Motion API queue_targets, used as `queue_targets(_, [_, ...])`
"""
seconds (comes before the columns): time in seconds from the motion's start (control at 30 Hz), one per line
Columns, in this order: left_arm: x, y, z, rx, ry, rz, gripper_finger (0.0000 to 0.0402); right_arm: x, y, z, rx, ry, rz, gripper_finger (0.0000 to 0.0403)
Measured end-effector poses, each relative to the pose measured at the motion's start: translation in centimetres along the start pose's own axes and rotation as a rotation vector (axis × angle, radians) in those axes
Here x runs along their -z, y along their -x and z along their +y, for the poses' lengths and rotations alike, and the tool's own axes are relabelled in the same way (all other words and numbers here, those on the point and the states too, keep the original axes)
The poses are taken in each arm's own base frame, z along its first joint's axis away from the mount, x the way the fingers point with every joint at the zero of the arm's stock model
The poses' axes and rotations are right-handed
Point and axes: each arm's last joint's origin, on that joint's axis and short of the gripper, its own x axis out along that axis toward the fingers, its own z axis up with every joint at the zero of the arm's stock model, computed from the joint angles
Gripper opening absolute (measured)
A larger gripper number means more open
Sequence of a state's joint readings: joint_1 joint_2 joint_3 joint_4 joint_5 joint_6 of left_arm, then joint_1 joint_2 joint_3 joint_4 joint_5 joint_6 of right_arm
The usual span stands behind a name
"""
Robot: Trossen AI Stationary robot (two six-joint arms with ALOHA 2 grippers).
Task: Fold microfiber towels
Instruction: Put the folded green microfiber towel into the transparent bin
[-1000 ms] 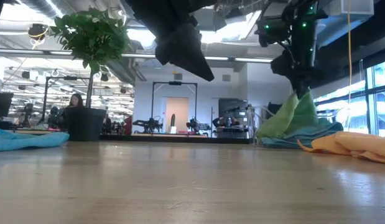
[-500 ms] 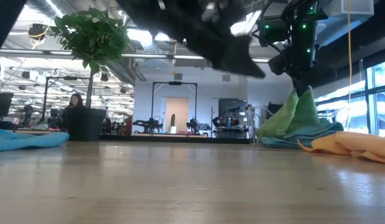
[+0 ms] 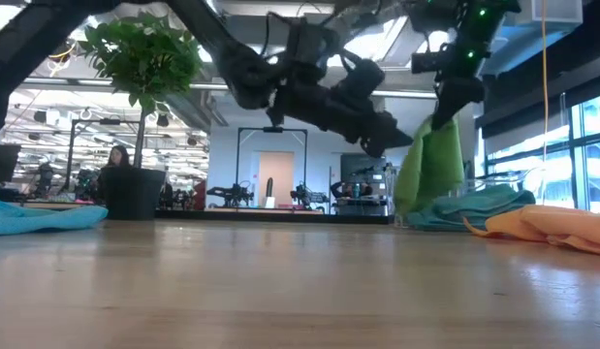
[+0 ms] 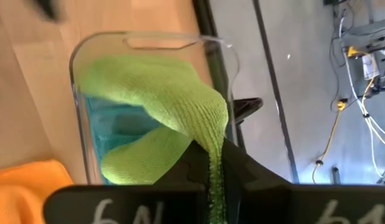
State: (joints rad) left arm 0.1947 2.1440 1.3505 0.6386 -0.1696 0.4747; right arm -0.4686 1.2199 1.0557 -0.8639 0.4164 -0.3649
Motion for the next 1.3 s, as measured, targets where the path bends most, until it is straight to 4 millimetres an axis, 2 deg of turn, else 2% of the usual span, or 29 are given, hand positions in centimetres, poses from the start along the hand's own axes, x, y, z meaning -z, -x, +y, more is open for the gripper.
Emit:
queue_targets(0.07, [-0.4,-1.0,1.1,-0.010,0.008,-0.022,0.0183,0.2,0.5,-0.2,0.007,-0.010,-0.018,0.0012])
queue_targets(0.2, [-2.4,-3.0,3.1,-0.013,0.011,-0.007,0.0183,0.4,1.1,-0.4,0.014,-0.034,-0.039,0.0012])
queue_targets(0.37, [-3.7,-5.1,3.9,0.051,0.066,0.050,0.0183,0.6,1.7,-0.6,0.023,-0.064,-0.063,0.0012])
queue_targets(0.5, [-4.7,-5.9,4.4,-0.017,0.051,0.062,0.0183,0.6,1.9,-0.6,0.026,-0.077,-0.071,0.0012])
queue_targets(0.77, [-3.7,-6.1,6.4,-0.093,0.111,0.090,0.0183,0.3,2.2,-1.0,0.047,-0.119,-0.090,0.0012])
queue_targets(0.9, [-3.8,-6.2,6.4,-0.055,0.156,0.064,0.0183,-0.1,2.7,-1.3,0.056,-0.155,-0.120,0.0012])
queue_targets(1.3, [-5.9,-5.9,4.2,-0.051,0.164,-0.026,0.0183,-0.3,2.5,-1.4,0.058,-0.180,-0.124,0.0012])
